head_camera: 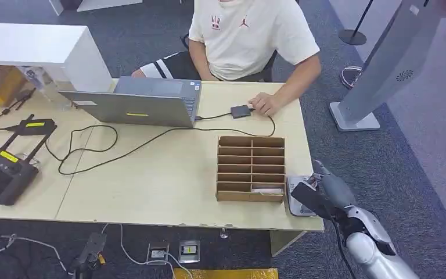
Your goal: Pass the card to the sensor for recognition and then transmit it.
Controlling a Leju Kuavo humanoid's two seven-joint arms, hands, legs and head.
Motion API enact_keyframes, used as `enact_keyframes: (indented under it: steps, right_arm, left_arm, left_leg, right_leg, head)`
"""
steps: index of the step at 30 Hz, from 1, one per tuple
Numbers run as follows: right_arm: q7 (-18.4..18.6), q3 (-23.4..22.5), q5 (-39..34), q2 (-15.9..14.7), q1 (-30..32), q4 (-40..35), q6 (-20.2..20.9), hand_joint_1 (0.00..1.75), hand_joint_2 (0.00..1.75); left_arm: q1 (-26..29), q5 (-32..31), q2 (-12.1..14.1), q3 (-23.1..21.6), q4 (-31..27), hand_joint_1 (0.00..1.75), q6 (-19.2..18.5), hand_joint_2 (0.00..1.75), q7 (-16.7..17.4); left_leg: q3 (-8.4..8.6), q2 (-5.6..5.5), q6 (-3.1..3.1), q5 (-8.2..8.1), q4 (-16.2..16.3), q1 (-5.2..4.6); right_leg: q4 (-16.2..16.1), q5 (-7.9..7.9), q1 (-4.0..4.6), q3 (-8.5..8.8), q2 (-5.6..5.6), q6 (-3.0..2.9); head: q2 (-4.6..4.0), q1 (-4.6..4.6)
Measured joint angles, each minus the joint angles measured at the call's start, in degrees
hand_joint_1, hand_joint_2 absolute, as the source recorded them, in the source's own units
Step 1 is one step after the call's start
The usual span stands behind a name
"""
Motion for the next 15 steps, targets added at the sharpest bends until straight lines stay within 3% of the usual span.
enact_keyframes:
  steps: [15]
  right_arm:
    - [0.87, 0.7, -0.74, -1.16, 0.67, -1.18, -0.67, 1.75, 1.75]
  left_arm:
    - [0.04, -0.66, -0.02, 0.37, 0.0, 0.0, 0.04, 0.0, 0.0]
  left_leg:
    - [-0.01, 0.0, 0.0, 0.0, 0.0, 0.0]
  right_leg:
    - [0.01, 0.0, 0.0, 0.01, -0.01, 0.0]
  head:
    - [0.0, 0.0]
